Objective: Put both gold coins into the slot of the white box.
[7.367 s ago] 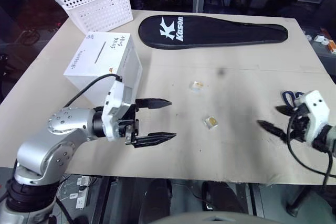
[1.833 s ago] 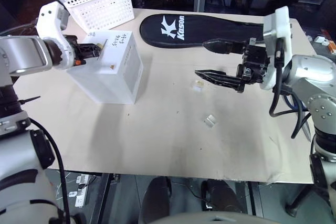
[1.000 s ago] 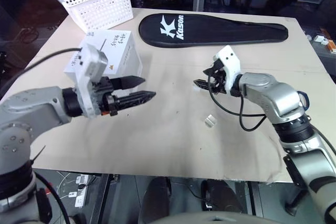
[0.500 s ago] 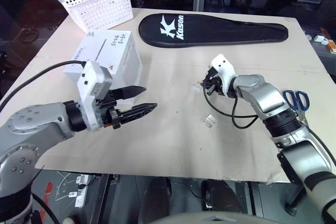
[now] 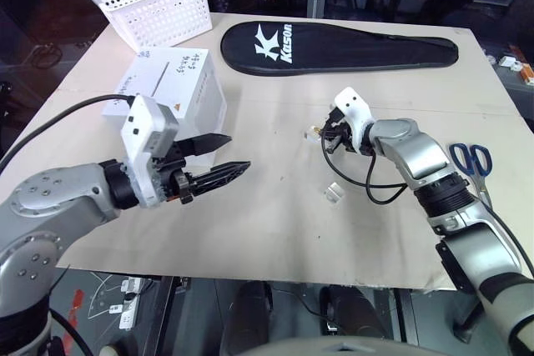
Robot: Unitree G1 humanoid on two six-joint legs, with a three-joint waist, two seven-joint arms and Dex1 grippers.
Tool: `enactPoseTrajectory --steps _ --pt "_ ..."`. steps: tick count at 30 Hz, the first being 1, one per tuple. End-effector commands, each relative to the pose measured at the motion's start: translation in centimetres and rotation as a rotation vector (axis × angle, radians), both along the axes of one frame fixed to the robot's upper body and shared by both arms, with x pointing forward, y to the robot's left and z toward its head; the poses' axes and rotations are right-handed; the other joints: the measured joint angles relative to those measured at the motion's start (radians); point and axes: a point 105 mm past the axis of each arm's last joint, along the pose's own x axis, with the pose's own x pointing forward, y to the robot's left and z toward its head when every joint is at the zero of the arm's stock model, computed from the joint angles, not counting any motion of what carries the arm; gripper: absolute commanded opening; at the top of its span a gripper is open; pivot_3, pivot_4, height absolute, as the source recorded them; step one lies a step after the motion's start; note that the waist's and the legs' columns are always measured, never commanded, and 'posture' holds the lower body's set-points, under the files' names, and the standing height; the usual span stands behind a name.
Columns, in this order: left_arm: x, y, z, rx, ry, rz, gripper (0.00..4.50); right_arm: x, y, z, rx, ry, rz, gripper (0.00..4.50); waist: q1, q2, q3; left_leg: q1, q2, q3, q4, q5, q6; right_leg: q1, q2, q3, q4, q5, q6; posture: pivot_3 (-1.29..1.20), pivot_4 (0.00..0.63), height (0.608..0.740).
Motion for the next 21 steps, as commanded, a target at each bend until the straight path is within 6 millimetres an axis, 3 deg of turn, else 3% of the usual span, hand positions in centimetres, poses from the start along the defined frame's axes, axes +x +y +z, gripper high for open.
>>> enactPoseTrajectory --steps 1,4,7,11,13,21 --pt "0.0 -0.3 0.9 -0.082 -0.005 -0.018 3.15 -0.7 0.0 3.9 0.114 -0.068 0.055 0.0 0.0 0.0 0.0 0.0 0.0 0.0 0.0 0.0 0.0 0.0 0.0 0.0 0.0 0.0 0.0 0.0 0.15 0.74" --pt "0.3 -0.3 1.2 -0.137 0.021 -0.015 3.15 -2.4 0.5 5.8 0.234 -0.029 0.141 0.0 0.003 0.0 0.0 0.0 0.0 -0.001 0.0 0.0 0.0 0.0 0.0 0.0 0.0 0.0 0.0 0.0 0.15 0.74" --pt "0.6 -0.8 1.7 -0.21 0.06 -0.058 3.15 -7.9 1.2 9.8 0.442 0.051 0.422 0.0 0.005 0.0 0.0 0.0 0.0 -0.002 0.0 0.0 0.0 0.0 0.0 -0.001 0.0 0.0 0.0 0.0 0.15 0.74" --pt "1.0 -1.9 2.7 -0.271 0.075 -0.12 1.96 -11.4 1.4 12.0 0.496 0.089 0.558 0.0 0.004 0.0 0.0 0.0 0.0 -0.004 0.0 0.0 0.0 0.001 0.0 -0.001 0.0 0.0 0.0 0.0 0.15 0.74" --pt "1.4 -2.4 3.1 -0.283 0.073 -0.14 1.04 -12.3 1.7 12.7 0.505 0.085 0.582 0.0 0.003 0.0 0.0 0.001 0.0 -0.004 0.0 0.0 0.0 0.002 0.0 -0.002 0.0 0.0 0.0 0.0 0.15 0.74" --pt "1.3 -4.1 4.0 -0.313 0.104 -0.254 1.04 -13.2 2.7 13.2 0.507 0.069 0.598 0.0 0.002 0.0 0.0 0.0 0.0 -0.004 0.0 0.0 0.0 0.001 0.001 -0.002 0.0 0.0 0.0 0.0 0.15 0.74"
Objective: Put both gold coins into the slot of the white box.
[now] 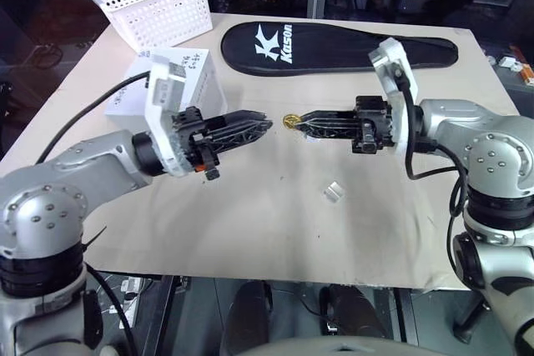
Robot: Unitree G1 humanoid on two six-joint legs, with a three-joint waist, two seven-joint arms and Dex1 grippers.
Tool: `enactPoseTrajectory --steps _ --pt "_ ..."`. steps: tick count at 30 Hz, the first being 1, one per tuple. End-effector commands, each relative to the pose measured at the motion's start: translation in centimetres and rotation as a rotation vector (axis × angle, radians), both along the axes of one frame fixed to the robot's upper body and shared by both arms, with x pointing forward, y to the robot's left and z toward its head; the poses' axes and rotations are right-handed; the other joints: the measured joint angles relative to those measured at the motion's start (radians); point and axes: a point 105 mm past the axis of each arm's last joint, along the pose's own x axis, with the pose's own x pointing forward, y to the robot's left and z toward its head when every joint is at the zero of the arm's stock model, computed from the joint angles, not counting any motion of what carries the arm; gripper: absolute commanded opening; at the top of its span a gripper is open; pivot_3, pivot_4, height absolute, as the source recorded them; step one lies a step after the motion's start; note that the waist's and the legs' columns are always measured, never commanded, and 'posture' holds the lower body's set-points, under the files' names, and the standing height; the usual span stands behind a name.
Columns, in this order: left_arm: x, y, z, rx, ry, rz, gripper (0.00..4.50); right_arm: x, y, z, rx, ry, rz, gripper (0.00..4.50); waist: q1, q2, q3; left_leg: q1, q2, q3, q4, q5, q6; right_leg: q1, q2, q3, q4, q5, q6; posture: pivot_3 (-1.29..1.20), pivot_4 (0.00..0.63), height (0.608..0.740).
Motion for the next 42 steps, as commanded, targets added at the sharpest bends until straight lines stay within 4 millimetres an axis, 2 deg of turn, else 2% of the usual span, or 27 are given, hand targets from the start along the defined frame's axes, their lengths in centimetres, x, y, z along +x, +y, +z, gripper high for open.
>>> enactPoseTrajectory --steps 1,18,19,21,28,29,30,33,38,42 --pt "-0.8 -0.6 0.8 -0.025 -0.006 -0.068 1.04 -0.8 0.3 1.3 0.015 -0.065 0.02 0.0 0.001 0.0 0.0 0.0 0.0 0.0 0.0 0.0 0.0 0.0 0.0 0.0 0.0 0.0 0.0 0.0 0.15 0.74" --pt "-1.3 -1.3 0.8 -0.054 0.019 -0.104 1.04 -2.6 1.3 1.7 0.029 -0.06 0.134 0.0 0.001 0.0 0.0 0.0 0.0 0.0 0.0 0.0 0.0 0.0 0.0 0.0 0.0 0.0 0.0 0.0 0.15 0.74" --pt "-1.5 -1.4 0.8 -0.055 0.021 -0.111 0.53 -2.6 1.4 1.8 0.03 -0.059 0.138 0.0 0.001 0.0 0.0 0.0 0.0 0.0 0.0 0.0 0.0 0.0 0.0 0.0 0.0 0.0 0.0 0.0 0.15 0.74" --pt "-1.8 -1.5 0.7 -0.058 0.029 -0.128 0.11 -2.6 1.5 1.8 0.033 -0.058 0.142 0.0 0.001 0.0 0.0 0.0 0.0 0.0 0.0 0.0 0.0 0.0 0.0 0.0 0.0 0.0 0.0 0.0 0.15 0.74" --pt "-2.1 -1.0 1.2 -0.091 0.032 -0.125 0.11 -3.6 1.6 1.8 0.048 -0.057 0.202 0.0 0.001 0.0 0.0 0.0 0.0 -0.001 0.0 0.0 0.0 0.0 0.0 0.0 0.0 0.0 0.0 0.0 0.15 0.74" --pt "-2.1 -0.8 1.4 -0.103 0.034 -0.118 0.11 -3.4 1.5 2.0 0.061 -0.065 0.19 0.0 0.001 0.0 0.0 0.0 0.0 -0.001 0.0 0.0 0.0 0.0 0.0 0.0 0.0 0.0 0.0 0.0 0.15 0.74" --pt "-2.0 -0.5 1.7 -0.114 0.034 -0.105 0.04 -3.3 1.5 2.1 0.069 -0.075 0.18 0.28 0.0 0.0 0.0 0.0 0.0 -0.001 0.0 0.0 0.0 0.0 0.0 0.0 0.0 0.0 0.0 0.0 0.15 0.74" --pt "-1.8 0.9 2.6 -0.156 0.038 -0.049 0.04 -3.1 1.1 2.2 0.072 -0.101 0.169 0.28 0.0 0.0 0.0 0.0 0.0 -0.001 0.0 0.0 0.0 0.0 0.0 0.001 0.0 0.0 0.0 0.0 0.15 0.74" --pt "-1.3 4.5 4.4 -0.224 0.034 0.117 0.04 -2.4 0.2 2.8 0.072 -0.217 0.095 0.28 0.0 0.001 0.001 0.0 0.0 -0.002 0.0 0.0 0.0 -0.001 0.0 0.001 0.0 0.0 0.0 0.0 0.15 0.74" --pt "-0.6 8.4 6.5 -0.259 -0.009 0.291 0.04 -1.5 -0.6 3.6 0.073 -0.314 0.021 0.28 0.001 0.0 0.001 0.0 0.0 -0.001 0.0 0.0 0.0 -0.001 -0.001 0.0 -0.001 0.0 0.0 0.0 0.15 0.74"
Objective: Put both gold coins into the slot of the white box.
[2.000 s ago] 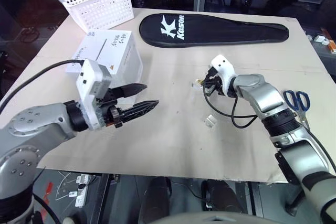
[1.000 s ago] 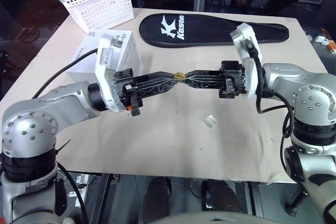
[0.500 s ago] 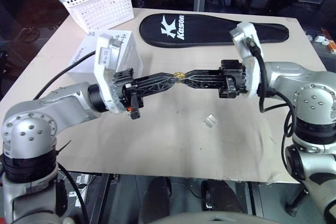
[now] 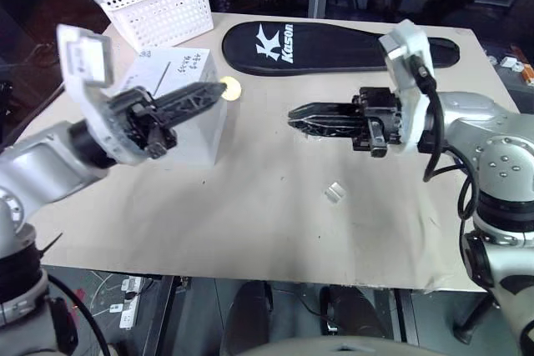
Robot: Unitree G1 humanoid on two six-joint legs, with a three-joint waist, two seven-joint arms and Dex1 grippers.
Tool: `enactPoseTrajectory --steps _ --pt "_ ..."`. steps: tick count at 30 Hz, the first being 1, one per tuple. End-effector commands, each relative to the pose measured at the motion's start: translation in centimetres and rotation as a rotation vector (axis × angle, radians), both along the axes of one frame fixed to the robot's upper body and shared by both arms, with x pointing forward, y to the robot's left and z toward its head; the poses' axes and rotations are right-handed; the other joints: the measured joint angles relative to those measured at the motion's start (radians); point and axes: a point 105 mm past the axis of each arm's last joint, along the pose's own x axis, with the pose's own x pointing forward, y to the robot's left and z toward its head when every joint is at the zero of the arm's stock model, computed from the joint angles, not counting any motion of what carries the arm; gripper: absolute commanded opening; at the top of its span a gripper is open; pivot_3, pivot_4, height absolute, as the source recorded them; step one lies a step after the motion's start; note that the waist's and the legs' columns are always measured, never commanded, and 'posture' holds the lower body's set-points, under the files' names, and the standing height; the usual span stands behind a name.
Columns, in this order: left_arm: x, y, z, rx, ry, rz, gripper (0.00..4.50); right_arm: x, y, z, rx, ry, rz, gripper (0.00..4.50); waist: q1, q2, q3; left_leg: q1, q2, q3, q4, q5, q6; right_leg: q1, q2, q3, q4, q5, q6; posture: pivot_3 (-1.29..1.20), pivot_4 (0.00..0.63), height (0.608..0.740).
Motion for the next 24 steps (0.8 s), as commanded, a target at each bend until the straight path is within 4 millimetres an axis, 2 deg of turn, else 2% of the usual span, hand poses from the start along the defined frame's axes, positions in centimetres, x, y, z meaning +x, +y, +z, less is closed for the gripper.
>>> enactPoseTrajectory --steps 1,4,7,10,13,18,19,21,24 --pt "-0.2 3.0 2.8 -0.029 -0.08 0.126 0.04 0.0 -0.6 1.3 0.027 -0.12 -0.043 0.28 0.0 0.0 0.0 0.0 0.0 0.0 0.0 0.0 0.0 0.0 0.0 0.0 0.0 0.0 0.0 0.0 0.15 0.74" --pt "0.0 4.0 3.1 -0.019 -0.083 0.168 0.04 0.4 -0.7 1.3 0.029 -0.135 -0.054 0.28 0.001 0.0 0.0 0.0 0.0 0.001 -0.001 0.0 0.0 0.0 0.0 0.0 0.0 0.0 0.0 0.0 0.15 0.74" --pt "1.5 5.9 3.5 -0.001 -0.101 0.319 0.04 0.7 -0.6 1.1 0.005 -0.183 -0.074 0.28 0.002 0.0 0.0 0.0 0.0 0.003 -0.001 0.0 0.0 0.0 0.0 -0.001 0.0 0.0 0.0 0.0 0.15 0.74" --pt "3.9 8.0 2.9 0.143 -0.075 0.538 0.04 0.5 -0.7 1.6 0.016 -0.262 -0.075 0.28 0.003 0.0 0.0 0.0 0.0 0.003 -0.001 0.0 0.0 0.0 0.0 -0.001 0.0 0.0 0.0 0.0 0.15 0.74" --pt "5.6 9.6 2.3 0.215 -0.005 0.676 0.04 0.4 -1.1 2.6 0.041 -0.331 -0.1 0.28 0.005 0.0 0.0 0.0 0.0 0.004 -0.002 0.0 0.0 0.0 0.0 -0.001 -0.001 0.0 0.0 0.0 0.15 0.74" --pt "7.8 11.2 2.1 0.177 0.14 0.77 0.04 1.1 -1.7 3.3 0.043 -0.378 -0.145 0.28 0.004 -0.001 0.001 0.0 0.0 0.004 -0.002 0.0 0.0 0.0 0.0 -0.001 0.0 0.0 0.0 0.0 0.15 0.74" --pt "8.0 11.0 2.1 0.188 0.147 0.77 0.0 1.7 -1.8 3.6 0.06 -0.371 -0.179 0.73 0.003 -0.001 0.001 -0.001 0.0 0.004 -0.002 0.0 0.0 -0.001 0.0 -0.001 -0.001 0.0 0.0 0.0 0.15 0.74" --pt "8.4 10.6 2.0 0.205 0.164 0.76 0.0 1.8 -1.7 3.5 0.056 -0.382 -0.186 1.02 0.001 -0.001 0.001 0.0 0.0 0.004 -0.002 0.0 0.0 -0.001 0.0 0.0 -0.001 0.0 0.0 0.0 0.15 0.74" --pt "8.7 10.1 1.6 0.221 0.197 0.742 0.0 1.7 -1.4 3.4 0.062 -0.389 -0.186 2.52 0.001 -0.001 0.001 -0.001 0.0 0.005 -0.002 0.001 -0.001 -0.002 0.0 0.0 -0.001 0.0 0.0 0.0 0.15 0.74"
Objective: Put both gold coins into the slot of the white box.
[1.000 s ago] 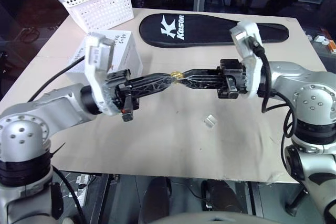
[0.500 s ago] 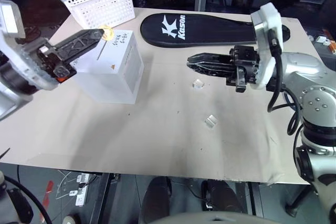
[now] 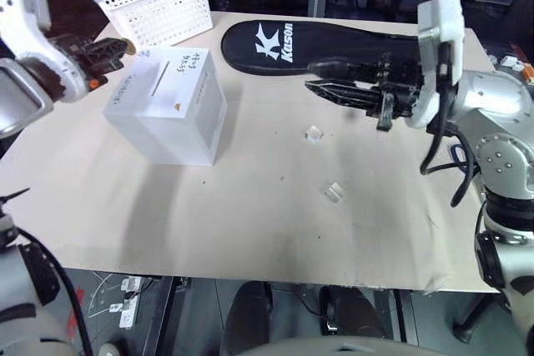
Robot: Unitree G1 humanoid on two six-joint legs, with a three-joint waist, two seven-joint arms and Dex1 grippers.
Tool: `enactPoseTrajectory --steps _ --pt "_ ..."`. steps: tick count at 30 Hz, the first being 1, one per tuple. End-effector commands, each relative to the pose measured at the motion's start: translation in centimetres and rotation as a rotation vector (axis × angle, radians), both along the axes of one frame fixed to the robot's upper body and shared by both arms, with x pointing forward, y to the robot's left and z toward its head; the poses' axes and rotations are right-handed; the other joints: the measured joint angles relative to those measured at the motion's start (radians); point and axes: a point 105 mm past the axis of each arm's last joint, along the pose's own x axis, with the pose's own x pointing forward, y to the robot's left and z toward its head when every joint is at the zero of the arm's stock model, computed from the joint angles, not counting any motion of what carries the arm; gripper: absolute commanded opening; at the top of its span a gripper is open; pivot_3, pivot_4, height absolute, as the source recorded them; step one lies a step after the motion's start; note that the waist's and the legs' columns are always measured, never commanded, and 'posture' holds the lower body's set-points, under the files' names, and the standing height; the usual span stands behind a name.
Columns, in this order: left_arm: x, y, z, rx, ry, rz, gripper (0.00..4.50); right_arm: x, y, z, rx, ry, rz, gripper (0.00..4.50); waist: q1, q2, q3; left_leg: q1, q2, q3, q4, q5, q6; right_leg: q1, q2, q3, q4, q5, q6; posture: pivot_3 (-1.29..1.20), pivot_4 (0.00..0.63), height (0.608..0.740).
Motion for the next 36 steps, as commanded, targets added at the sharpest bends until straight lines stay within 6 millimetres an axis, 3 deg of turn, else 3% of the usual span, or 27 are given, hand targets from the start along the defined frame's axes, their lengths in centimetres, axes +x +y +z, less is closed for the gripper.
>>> enactPoseTrajectory --steps 1,4,14,23,24,26,28,30,31,32,33,36 --pt "-0.1 -0.1 0.7 0.008 0.003 0.001 0.0 -0.7 0.1 1.3 0.03 -0.074 0.003 2.97 -0.001 0.0 0.0 0.0 0.0 0.0 0.0 0.001 -0.002 0.0 0.0 0.0 0.0 0.0 0.0 0.0 0.15 0.74" --pt "-0.2 -0.8 0.0 0.008 0.037 -0.022 0.0 -0.6 0.1 1.3 0.029 -0.091 -0.017 4.48 -0.001 0.0 0.0 -0.001 0.0 0.0 -0.001 0.002 -0.003 -0.001 0.0 0.0 0.0 0.0 0.0 0.0 0.15 0.74" --pt "-0.2 -0.4 -1.9 0.067 0.114 0.028 0.0 -0.8 0.4 0.3 -0.01 -0.086 -0.011 4.48 0.0 0.0 0.0 -0.001 0.0 0.0 -0.001 0.002 -0.004 -0.001 0.0 0.0 0.0 0.0 0.0 0.0 0.15 0.74" --pt "-0.5 -1.2 -2.4 0.182 0.137 0.009 0.0 -0.6 0.3 0.1 -0.024 -0.088 -0.02 4.48 -0.002 0.0 0.0 -0.001 0.0 0.001 -0.001 0.002 -0.004 -0.002 0.0 0.001 0.001 0.0 0.0 0.0 0.15 0.74" --pt "-0.7 -1.4 -2.3 0.184 0.131 -0.006 0.43 -0.6 0.3 0.1 -0.023 -0.087 -0.021 4.5 -0.002 0.0 0.0 -0.001 0.0 0.001 -0.001 0.002 -0.004 -0.002 0.0 0.001 0.001 0.0 0.0 0.0 0.15 0.74" --pt "-0.8 -1.4 -1.8 0.183 0.104 -0.002 0.83 -0.6 0.3 0.1 -0.019 -0.084 -0.019 4.5 -0.001 0.0 0.0 -0.001 0.0 0.001 -0.001 0.002 -0.004 -0.002 0.0 0.001 0.001 0.0 0.0 0.0 0.15 0.74" --pt "-0.9 -1.3 -1.1 0.189 0.074 0.007 1.7 -0.7 0.2 0.1 -0.014 -0.081 -0.016 4.5 -0.001 0.0 0.0 -0.001 0.0 0.001 0.0 0.002 -0.004 -0.002 0.0 0.001 0.001 0.0 0.0 0.0 0.15 0.74" --pt "-1.2 -1.4 1.0 0.175 -0.038 -0.013 2.66 -0.8 0.0 0.1 -0.007 -0.073 -0.015 4.5 -0.001 0.0 0.0 -0.001 0.0 0.001 0.0 0.002 -0.004 -0.002 0.0 0.001 0.001 0.0 0.0 0.0 0.15 0.74" --pt "-1.5 -1.6 2.0 0.178 -0.091 -0.025 2.66 -0.8 -0.1 0.1 -0.006 -0.07 -0.016 4.5 0.0 0.0 0.0 -0.001 0.0 0.001 0.0 0.002 -0.004 -0.002 0.0 0.001 0.001 0.0 0.0 0.0 0.15 0.74" --pt "-2.1 -2.7 3.7 0.122 -0.186 -0.103 2.66 -0.7 -0.3 -0.2 -0.013 -0.065 -0.024 4.5 0.0 0.0 0.0 -0.001 0.0 0.001 0.0 0.002 -0.004 -0.002 0.0 0.001 0.001 0.0 0.0 0.0 0.15 0.74" --pt "-3.3 -5.1 4.5 0.143 -0.264 -0.245 2.66 -0.4 -0.7 -0.8 -0.026 -0.046 -0.045 4.5 0.001 0.0 0.0 -0.001 0.0 0.001 0.0 0.002 -0.004 -0.002 0.0 0.001 0.0 0.0 0.0 0.0 0.15 0.74" --pt "-6.4 -10.9 2.7 0.172 -0.298 -0.584 2.66 0.0 -2.4 -2.8 -0.052 0.013 -0.134 4.5 0.008 -0.002 -0.001 -0.004 0.0 0.0 0.0 0.002 -0.004 -0.002 -0.002 -0.001 -0.001 0.0 0.0 0.0 0.15 0.74"
